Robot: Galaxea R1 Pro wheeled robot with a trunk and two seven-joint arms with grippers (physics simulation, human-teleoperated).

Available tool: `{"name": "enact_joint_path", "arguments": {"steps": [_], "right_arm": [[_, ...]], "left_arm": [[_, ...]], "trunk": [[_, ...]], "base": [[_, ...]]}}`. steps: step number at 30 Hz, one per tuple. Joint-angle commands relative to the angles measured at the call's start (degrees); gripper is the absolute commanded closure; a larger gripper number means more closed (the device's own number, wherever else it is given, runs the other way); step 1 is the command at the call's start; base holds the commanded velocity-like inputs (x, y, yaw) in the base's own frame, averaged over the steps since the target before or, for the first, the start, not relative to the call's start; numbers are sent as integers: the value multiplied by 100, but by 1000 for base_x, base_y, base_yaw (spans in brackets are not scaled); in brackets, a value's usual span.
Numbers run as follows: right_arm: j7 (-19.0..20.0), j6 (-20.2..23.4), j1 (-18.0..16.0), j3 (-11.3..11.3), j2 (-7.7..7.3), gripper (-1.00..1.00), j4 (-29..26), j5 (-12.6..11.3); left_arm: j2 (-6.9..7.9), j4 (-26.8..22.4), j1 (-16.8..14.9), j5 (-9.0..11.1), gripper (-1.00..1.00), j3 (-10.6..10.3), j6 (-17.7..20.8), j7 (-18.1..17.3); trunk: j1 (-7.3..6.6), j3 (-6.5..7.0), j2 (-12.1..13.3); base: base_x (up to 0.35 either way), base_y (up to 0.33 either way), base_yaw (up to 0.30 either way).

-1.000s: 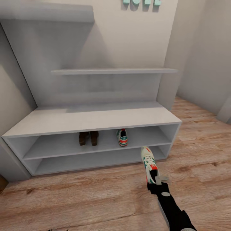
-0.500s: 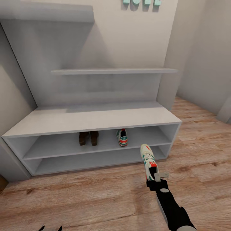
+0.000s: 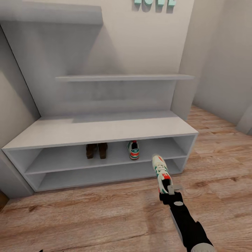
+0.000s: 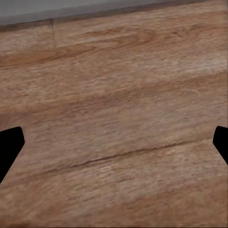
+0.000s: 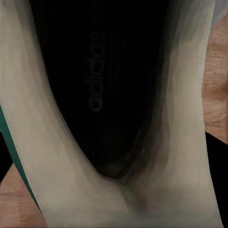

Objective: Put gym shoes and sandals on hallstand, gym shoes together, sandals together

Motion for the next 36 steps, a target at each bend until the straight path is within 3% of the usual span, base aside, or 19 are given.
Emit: {"name": "enact_joint_path", "arguments": {"steps": [1, 14, 15, 28, 36], "right_arm": [[1, 64, -7, 21, 5, 100, -41, 45], [9, 480, -52, 447, 9, 100, -463, 48], [9, 1803, -52, 706, 9, 100, -978, 50], [10, 1820, -52, 716, 6, 100, -966, 60], [10, 1822, -52, 703, -2, 100, -983, 70]], "left_arm": [[32, 4, -6, -52, -100, 54, 16, -81], [454, 11, 16, 347, -100, 148, 119, -496], [570, 8, 18, 521, -100, 148, 121, -3370], [572, -5, 16, 542, -100, 172, 128, -3388], [572, -11, 18, 539, -100, 362, 122, -3385]], "trunk": [[-1, -5, -2], [-1, -5, -2], [-1, -5, -2], [-1, -5, -2], [-1, -5, -2]], "base": [[0, 0, 0], [0, 0, 0], [0, 0, 0], [0, 0, 0], [0, 0, 0]]}}
